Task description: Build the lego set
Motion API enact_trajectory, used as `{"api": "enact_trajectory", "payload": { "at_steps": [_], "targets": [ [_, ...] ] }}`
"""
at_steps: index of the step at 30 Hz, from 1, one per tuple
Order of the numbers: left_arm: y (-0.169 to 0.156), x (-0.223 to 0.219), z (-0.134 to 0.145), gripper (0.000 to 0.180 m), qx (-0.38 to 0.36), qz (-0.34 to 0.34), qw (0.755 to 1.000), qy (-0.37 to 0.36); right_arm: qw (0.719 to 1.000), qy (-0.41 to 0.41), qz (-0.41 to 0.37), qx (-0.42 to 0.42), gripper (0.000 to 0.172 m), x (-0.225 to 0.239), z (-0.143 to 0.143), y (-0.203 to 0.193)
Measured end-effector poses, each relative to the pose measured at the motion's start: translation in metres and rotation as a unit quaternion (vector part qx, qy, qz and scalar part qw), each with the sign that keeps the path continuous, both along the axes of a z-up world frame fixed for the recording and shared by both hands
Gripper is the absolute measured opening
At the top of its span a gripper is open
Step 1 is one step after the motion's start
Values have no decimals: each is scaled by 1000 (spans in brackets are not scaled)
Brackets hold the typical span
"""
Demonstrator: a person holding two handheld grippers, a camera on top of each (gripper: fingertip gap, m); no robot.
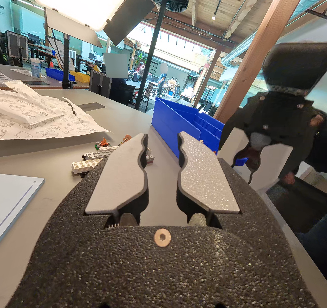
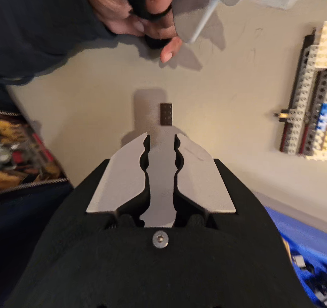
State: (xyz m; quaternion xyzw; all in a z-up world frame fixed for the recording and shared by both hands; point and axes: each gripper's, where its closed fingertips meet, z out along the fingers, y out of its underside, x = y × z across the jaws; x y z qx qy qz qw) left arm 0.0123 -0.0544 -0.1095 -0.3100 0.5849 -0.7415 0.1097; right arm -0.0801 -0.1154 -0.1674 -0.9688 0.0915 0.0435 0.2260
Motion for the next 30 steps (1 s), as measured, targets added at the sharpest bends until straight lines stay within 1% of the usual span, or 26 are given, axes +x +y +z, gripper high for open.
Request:
{"api": "enact_trajectory", "payload": {
  "at_steps": [3, 5, 7, 9, 11, 13, 15, 17, 18, 22, 28, 30],
  "targets": [
    [2, 2, 0, 33, -9, 1, 1000, 8, 1000, 9, -8, -7, 26, 8, 28, -47],
    [3, 4, -1, 33, -14, -1, 1000, 14, 998, -7, -25, -54, 27, 25, 36, -92],
    [4, 5, -1, 33, -20, 0, 1000, 18, 992, -31, -36, -119, 29, 44, 35, -142],
    [3, 7, -2, 33, -24, -3, 999, 25, 981, -39, -45, -182, 30, 60, 27, -187],
    [2, 8, -3, 32, -28, -8, 999, 30, 974, -40, -32, -222, 30, 70, 13, -216],
    [2, 8, -2, 32, -28, -7, 999, 29, 970, -36, -16, -242, 30, 76, -3, -228],
    [3, 7, -2, 32, -31, -6, 999, 26, 959, -49, -2, -280, 30, 86, -18, -241],
    [4, 5, -1, 32, -35, -6, 999, 27, 944, -71, 12, -321, 30, 98, -27, -257],
    [5, 5, -1, 32, -37, -6, 999, 27, 942, -77, 12, -326, 30, 104, -30, -262],
    [7, 5, 0, 32, -45, -7, 999, 31, 951, -59, -21, -304, 31, 118, -42, -264],
    [9, 5, 1, 32, -52, -8, 998, 34, 944, -35, -17, -327, 30, 122, -60, -272],
    [9, 5, 1, 33, -54, -10, 998, 36, 949, -21, -11, -316, 20, 119, -60, -269]
  ]
}}
